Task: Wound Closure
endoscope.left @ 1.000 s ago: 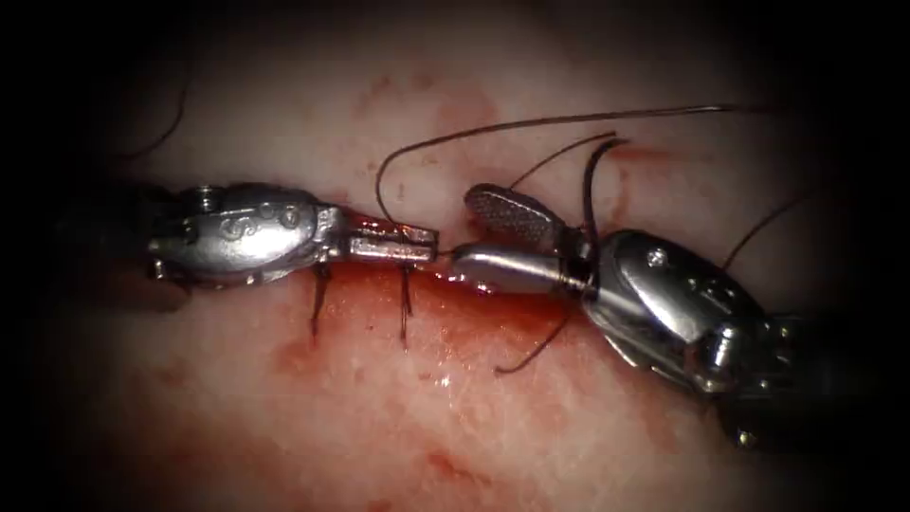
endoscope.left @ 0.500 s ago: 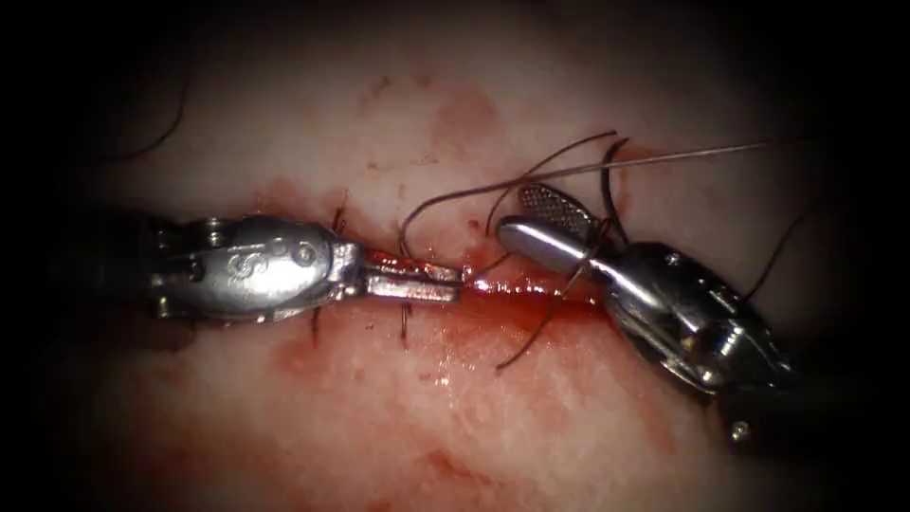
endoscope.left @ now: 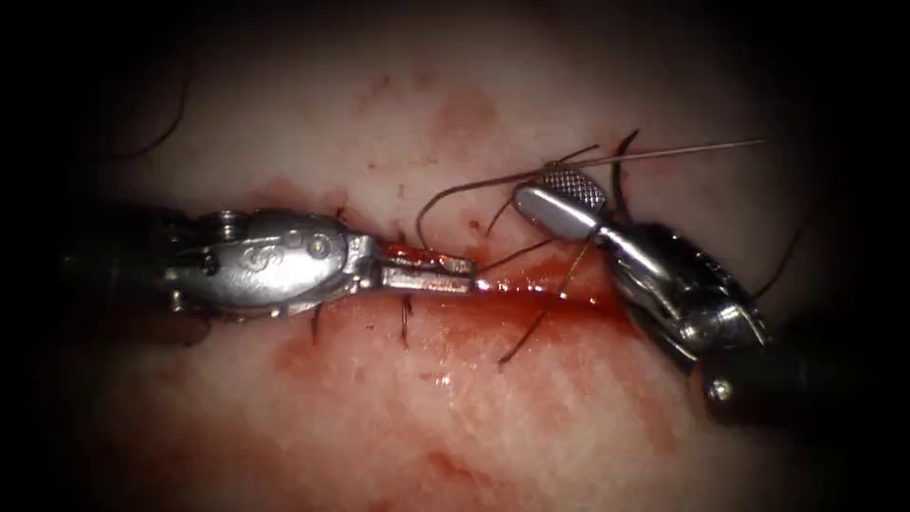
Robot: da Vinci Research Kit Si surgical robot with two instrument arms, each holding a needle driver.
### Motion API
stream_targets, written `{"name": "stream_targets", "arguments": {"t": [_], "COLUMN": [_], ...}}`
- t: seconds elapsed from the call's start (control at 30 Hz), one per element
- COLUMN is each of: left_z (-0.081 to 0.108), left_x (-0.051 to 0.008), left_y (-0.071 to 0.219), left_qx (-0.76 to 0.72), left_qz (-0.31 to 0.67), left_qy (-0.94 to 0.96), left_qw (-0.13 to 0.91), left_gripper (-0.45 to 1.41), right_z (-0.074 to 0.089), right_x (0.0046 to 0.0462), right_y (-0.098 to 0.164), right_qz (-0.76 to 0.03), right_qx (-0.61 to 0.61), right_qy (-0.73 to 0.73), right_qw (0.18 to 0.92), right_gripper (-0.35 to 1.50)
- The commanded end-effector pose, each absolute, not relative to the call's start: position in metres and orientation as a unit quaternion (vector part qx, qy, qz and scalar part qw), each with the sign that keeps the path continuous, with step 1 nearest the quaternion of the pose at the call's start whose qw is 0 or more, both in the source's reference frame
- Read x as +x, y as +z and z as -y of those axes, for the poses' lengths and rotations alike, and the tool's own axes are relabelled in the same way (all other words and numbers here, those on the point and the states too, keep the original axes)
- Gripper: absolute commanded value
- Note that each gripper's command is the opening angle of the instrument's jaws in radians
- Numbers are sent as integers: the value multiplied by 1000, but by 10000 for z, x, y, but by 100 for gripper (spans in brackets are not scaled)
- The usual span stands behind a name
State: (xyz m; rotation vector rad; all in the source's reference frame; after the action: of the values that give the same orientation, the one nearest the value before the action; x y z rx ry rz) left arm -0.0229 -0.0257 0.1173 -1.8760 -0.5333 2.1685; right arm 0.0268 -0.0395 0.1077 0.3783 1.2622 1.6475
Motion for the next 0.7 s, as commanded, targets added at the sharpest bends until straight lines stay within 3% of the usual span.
{"name": "stream_targets", "arguments": {"t": [0.03,0.63,0.7], "left_z": [259,257,257], "left_x": [-236,-240,-240], "left_y": [1178,1174,1174], "left_qx": [-639,-641,-641], "left_qz": [182,185,186], "left_qy": [739,737,737], "left_qw": [112,111,111], "left_gripper": [-45,-45,-45], "right_z": [398,389,387], "right_x": [275,282,280], "right_y": [1085,1094,1091], "right_qz": [-517,-503,-507], "right_qx": [161,164,167], "right_qy": [682,692,693], "right_qw": [492,491,485], "right_gripper": [79,76,69]}}
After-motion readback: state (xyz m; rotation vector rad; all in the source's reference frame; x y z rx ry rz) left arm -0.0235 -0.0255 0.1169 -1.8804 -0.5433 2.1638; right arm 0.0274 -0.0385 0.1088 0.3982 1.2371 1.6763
